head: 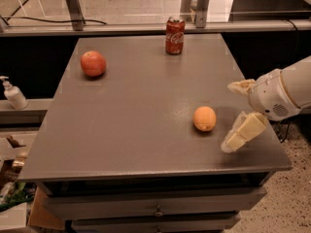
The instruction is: Move orange near coke can
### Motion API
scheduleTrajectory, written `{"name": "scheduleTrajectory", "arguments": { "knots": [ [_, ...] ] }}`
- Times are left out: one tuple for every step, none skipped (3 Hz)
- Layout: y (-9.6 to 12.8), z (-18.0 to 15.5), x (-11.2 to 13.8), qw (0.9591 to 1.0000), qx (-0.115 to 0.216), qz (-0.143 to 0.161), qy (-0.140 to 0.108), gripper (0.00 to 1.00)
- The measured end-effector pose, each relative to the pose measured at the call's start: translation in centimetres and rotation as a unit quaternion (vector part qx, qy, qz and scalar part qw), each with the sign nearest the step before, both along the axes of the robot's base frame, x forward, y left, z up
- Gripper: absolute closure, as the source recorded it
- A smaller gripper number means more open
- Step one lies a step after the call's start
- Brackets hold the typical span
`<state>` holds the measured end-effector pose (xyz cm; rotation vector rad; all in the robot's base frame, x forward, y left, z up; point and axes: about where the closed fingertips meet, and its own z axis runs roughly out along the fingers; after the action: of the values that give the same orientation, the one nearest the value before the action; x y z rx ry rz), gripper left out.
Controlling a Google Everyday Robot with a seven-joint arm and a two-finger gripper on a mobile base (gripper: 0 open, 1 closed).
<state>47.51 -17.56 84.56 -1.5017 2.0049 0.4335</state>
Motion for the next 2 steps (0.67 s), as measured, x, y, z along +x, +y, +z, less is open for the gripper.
{"name": "scheduleTrajectory", "arguments": {
  "knots": [
    [1.0,-1.0,0.3,0.9997,0.02,0.004,-0.011,0.0],
    [2.3,-1.6,0.6,0.999,0.04,0.008,-0.017,0.0]
  ]
}}
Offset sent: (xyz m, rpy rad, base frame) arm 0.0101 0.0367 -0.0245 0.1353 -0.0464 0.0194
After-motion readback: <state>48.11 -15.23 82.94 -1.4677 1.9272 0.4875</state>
